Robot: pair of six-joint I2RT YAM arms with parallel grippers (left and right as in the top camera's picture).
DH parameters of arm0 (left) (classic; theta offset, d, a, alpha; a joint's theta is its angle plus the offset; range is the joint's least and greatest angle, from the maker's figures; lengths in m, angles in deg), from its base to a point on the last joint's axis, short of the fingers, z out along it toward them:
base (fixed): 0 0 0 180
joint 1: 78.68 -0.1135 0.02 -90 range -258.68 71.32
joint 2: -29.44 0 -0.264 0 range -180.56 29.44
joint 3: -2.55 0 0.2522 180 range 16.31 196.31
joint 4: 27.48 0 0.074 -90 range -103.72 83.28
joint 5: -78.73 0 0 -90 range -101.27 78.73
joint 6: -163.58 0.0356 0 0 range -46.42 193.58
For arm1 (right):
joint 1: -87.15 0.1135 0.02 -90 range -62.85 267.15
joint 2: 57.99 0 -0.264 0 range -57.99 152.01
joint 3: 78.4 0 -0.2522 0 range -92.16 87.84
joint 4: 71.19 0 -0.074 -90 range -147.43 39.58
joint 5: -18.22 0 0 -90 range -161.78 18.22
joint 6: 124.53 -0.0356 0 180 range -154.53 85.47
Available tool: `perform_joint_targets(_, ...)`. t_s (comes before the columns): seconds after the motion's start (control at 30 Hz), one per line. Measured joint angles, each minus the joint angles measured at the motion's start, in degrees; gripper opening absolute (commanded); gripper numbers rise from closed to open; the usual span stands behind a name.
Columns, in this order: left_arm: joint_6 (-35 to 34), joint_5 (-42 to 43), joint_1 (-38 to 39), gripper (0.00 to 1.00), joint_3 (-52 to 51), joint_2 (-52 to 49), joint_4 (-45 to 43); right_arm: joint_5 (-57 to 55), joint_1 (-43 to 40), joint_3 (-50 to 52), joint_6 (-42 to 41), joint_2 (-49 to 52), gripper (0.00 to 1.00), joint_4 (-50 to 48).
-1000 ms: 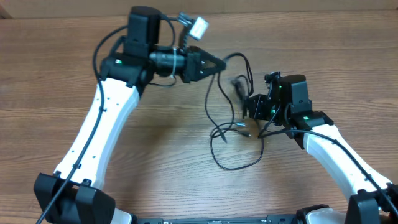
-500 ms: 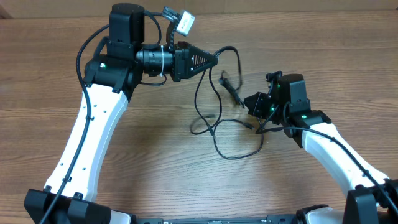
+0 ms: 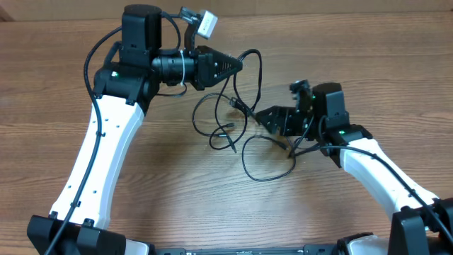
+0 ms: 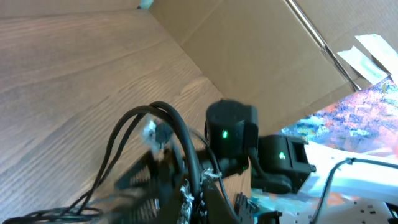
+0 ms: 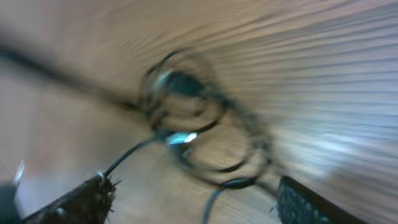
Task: Untangle cables
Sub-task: 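Lift the cables and pull grippers apart to spread the tangle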
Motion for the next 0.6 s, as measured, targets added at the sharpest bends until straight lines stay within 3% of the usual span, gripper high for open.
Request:
perform_joint_targets(0.13,-2.5,-0.1,1.6,0.04,0.0,0.0,-4.4,1.2,3.6,0.0,5.9,0.0,0.86,0.3)
perform_joint_targets(0.4,-6.1,0.2,2.7,0.04,0.0,0.5,-6.6,-13.4,5.6,0.0,9.2,0.0,0.69,-1.5)
perform_joint_targets(0.6,-7.0,0.2,2.7,0.04,0.0,1.1,-6.6,-18.7,5.6,0.0,9.9,0.0,0.66,-2.9)
